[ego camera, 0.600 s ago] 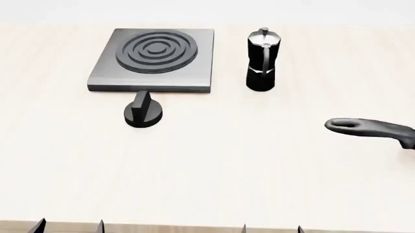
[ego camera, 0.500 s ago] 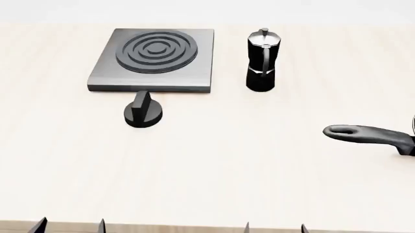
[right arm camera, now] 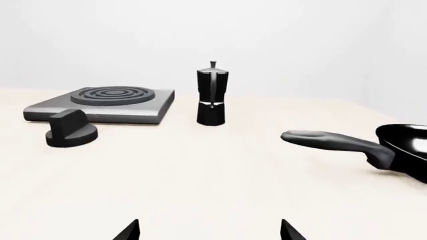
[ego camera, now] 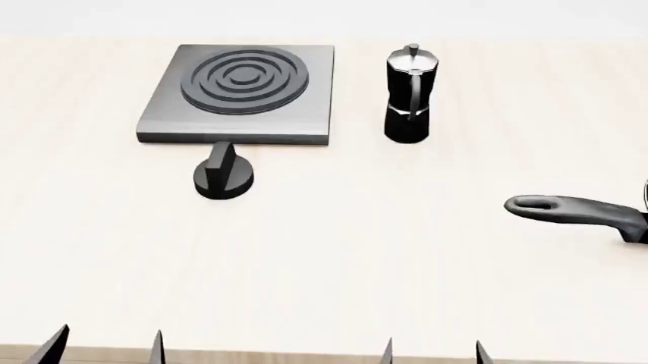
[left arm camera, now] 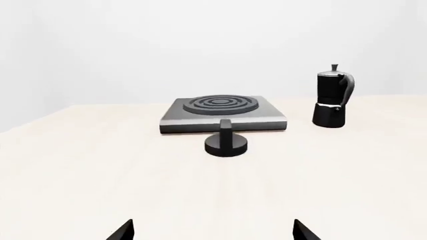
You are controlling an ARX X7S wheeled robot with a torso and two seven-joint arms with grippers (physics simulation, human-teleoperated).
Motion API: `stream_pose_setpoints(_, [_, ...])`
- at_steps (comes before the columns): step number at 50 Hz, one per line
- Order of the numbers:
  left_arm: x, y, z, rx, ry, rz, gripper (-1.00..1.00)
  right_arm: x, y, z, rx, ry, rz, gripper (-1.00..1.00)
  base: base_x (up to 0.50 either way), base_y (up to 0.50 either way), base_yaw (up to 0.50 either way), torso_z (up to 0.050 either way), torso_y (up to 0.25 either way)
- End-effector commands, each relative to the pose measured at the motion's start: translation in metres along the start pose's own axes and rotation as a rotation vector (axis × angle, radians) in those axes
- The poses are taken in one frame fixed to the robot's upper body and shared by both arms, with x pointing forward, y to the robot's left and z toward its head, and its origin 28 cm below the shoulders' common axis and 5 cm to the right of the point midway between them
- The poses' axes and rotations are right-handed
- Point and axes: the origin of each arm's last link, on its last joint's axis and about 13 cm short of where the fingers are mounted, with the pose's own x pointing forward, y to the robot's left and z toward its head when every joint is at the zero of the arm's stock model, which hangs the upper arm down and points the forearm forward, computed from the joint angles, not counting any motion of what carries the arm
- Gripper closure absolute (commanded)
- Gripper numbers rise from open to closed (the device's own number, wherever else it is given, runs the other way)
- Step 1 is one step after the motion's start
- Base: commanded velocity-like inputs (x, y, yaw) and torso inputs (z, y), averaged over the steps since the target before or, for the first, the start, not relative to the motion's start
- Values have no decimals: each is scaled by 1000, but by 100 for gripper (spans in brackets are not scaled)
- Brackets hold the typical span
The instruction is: Put the moka pot on the stove.
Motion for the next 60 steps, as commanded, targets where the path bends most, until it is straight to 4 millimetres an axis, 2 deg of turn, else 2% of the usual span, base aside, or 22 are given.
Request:
stream_pose_setpoints(1, [1,0,3,48,-33,-5,-100,0,0,6,-2,-24,-4,-100,0,0,0,0,0])
stream_pose_setpoints(8, [-5,-6,16,31,-83,-44,-100,-1,-4,9,-24,-43,-34,-100,0,0,0,0,0])
stream_pose_setpoints(14, [-6,-5,31,24,-149,-37,-100,-3,-5,19,-25,-84,-32,-100,0,0,0,0,0])
stream_pose_setpoints(23, [-5,-4,37,8,-166,-37,-100,-2,-1,21,-13,-91,-9,-100,0,0,0,0,0])
stream_pose_setpoints(60, [-2,-5,35,23,-163,-43,-100,2,4,21,-53,-89,15,-100,89,0,0,0,0])
